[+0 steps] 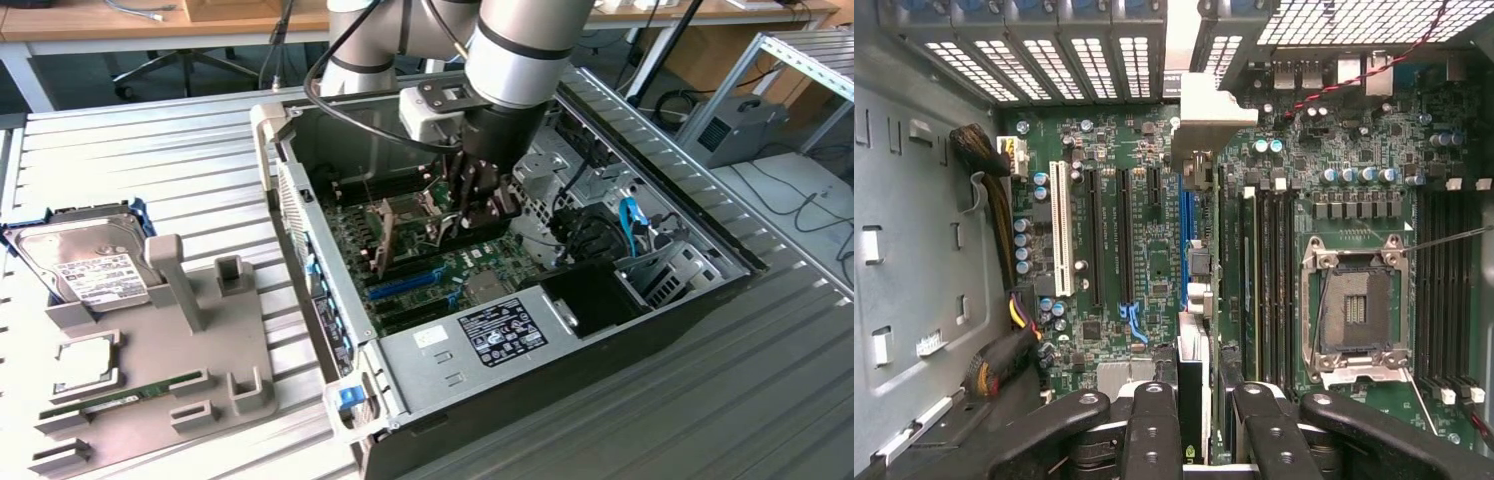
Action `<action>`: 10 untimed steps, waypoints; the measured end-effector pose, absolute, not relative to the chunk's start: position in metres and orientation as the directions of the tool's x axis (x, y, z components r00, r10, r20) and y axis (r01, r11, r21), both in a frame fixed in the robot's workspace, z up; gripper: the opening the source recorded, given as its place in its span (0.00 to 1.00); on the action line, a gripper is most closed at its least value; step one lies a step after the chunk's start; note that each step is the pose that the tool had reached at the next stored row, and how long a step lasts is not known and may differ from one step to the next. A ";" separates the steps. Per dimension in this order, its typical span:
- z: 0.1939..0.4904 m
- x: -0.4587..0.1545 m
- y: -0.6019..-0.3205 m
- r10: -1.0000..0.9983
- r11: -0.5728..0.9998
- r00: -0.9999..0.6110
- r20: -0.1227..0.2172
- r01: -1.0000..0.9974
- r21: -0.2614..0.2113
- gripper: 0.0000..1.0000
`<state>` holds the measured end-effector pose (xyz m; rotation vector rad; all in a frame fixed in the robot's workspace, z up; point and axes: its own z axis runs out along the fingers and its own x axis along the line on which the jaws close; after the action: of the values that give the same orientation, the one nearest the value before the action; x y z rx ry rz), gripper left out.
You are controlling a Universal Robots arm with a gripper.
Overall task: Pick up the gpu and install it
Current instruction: 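Insert the gpu into the slot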
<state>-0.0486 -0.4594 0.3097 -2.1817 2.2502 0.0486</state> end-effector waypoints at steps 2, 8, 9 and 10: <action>0.309 -0.049 -0.459 -0.999 0.031 -0.031 -0.027 -0.999 0.017 0.26; 0.308 -0.050 -0.460 -0.999 0.031 -0.031 -0.027 -0.999 0.017 0.26; 0.308 -0.050 -0.460 -0.999 0.031 -0.031 -0.027 -0.999 0.017 0.26; 0.308 -0.050 -0.460 -0.999 0.031 -0.031 -0.027 -0.999 0.017 0.26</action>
<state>-0.0500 -0.4595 0.3082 -2.1818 2.2502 0.0485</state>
